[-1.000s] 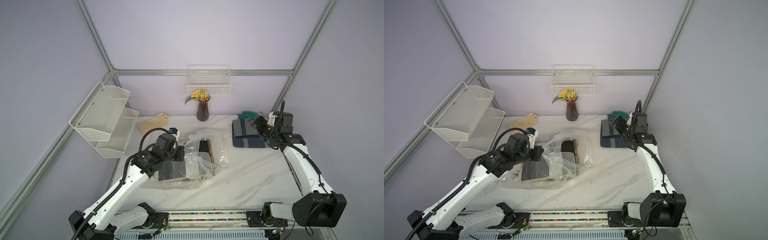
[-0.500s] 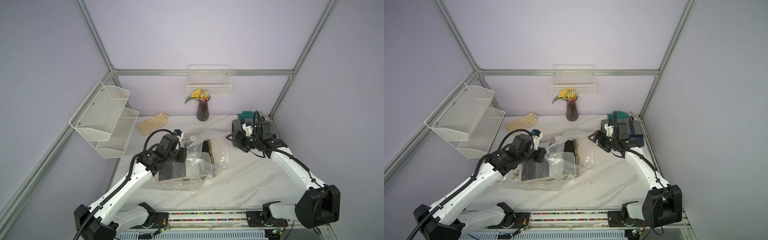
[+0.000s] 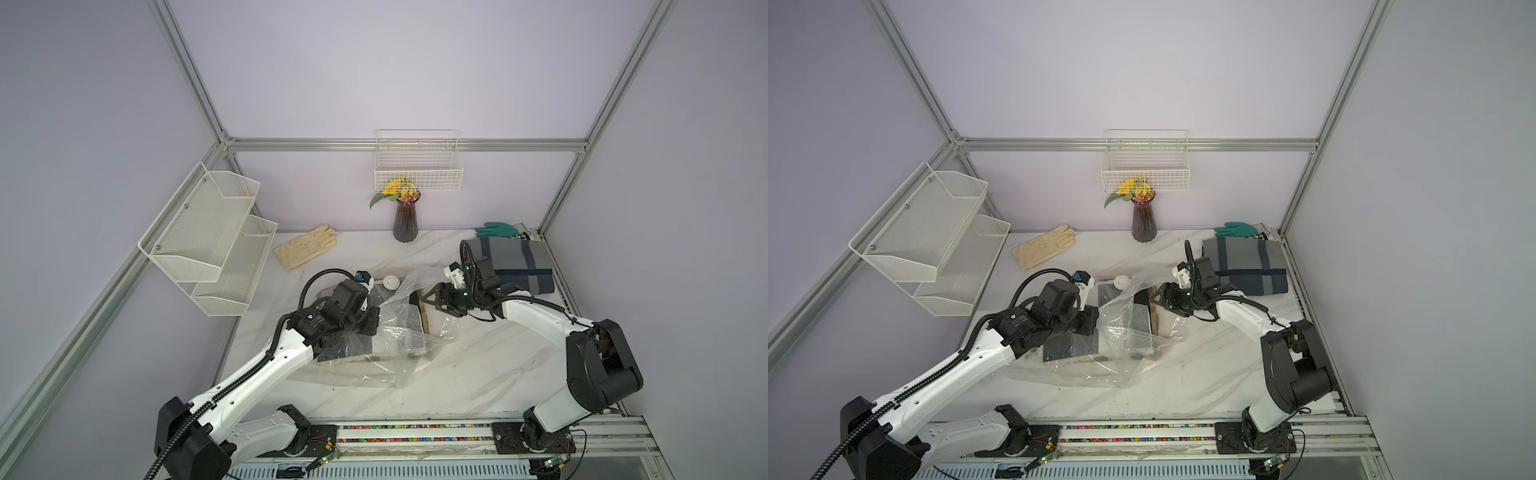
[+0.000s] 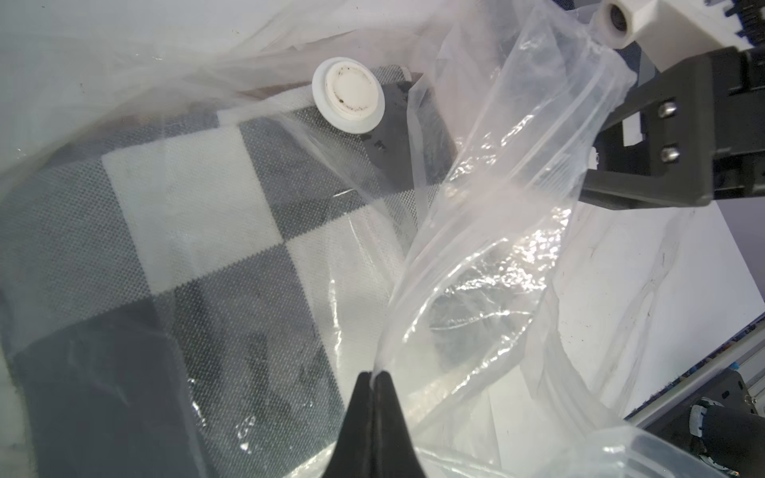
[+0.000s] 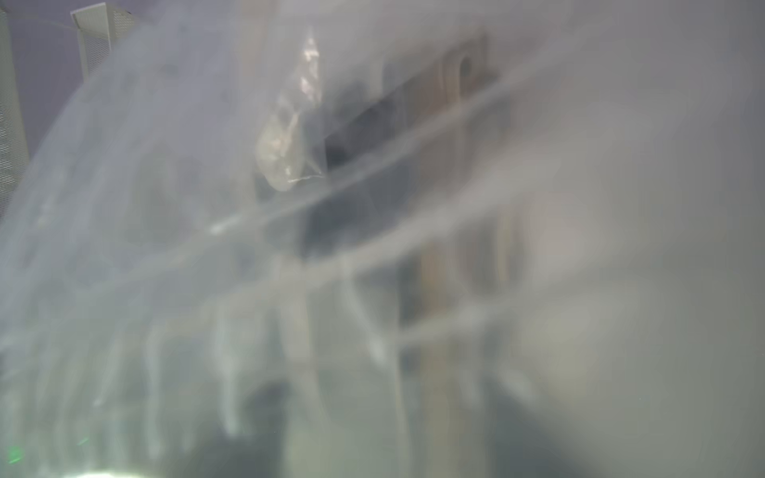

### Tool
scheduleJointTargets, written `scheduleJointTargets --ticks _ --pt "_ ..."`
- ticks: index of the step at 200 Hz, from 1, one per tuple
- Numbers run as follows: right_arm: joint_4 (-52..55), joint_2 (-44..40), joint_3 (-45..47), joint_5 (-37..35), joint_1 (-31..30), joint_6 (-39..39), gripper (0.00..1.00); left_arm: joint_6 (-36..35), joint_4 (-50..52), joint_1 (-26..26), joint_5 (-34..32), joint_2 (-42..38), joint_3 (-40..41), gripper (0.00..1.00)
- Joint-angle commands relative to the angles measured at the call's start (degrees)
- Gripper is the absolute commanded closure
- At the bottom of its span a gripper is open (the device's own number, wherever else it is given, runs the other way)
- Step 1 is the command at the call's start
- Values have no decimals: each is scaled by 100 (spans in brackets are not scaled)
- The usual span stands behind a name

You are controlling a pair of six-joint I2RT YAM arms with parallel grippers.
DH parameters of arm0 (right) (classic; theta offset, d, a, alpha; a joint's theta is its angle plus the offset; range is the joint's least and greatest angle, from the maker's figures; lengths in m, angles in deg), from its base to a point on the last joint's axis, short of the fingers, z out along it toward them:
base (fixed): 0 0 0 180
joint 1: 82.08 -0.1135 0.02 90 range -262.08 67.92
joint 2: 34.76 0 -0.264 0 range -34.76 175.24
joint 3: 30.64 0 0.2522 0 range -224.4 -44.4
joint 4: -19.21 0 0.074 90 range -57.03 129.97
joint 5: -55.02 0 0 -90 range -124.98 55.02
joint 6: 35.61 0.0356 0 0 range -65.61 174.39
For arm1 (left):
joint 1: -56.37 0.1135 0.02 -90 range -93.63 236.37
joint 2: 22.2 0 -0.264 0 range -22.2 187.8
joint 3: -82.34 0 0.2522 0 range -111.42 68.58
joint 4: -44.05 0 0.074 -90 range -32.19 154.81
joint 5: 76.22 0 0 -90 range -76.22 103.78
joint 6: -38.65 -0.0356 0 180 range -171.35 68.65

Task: Take the scarf out of the vacuum bag
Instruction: Take out the scarf from the vacuum bag.

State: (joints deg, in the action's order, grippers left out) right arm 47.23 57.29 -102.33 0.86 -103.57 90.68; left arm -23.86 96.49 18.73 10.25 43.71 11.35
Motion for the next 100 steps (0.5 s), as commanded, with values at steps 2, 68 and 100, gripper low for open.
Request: scheduleJointTargets --ticks 2,68,100 --pt "-594 279 -103 88 -106 -96 30 139 -141 -80 -152 33 -68 100" --pt "-1017 856 -280 218 -359 -42 38 246 -73 -213 -251 132 -158 100" --pt "-980 641 -165 -63 -476 -101 40 282 -75 -231 -314 132 -78 100"
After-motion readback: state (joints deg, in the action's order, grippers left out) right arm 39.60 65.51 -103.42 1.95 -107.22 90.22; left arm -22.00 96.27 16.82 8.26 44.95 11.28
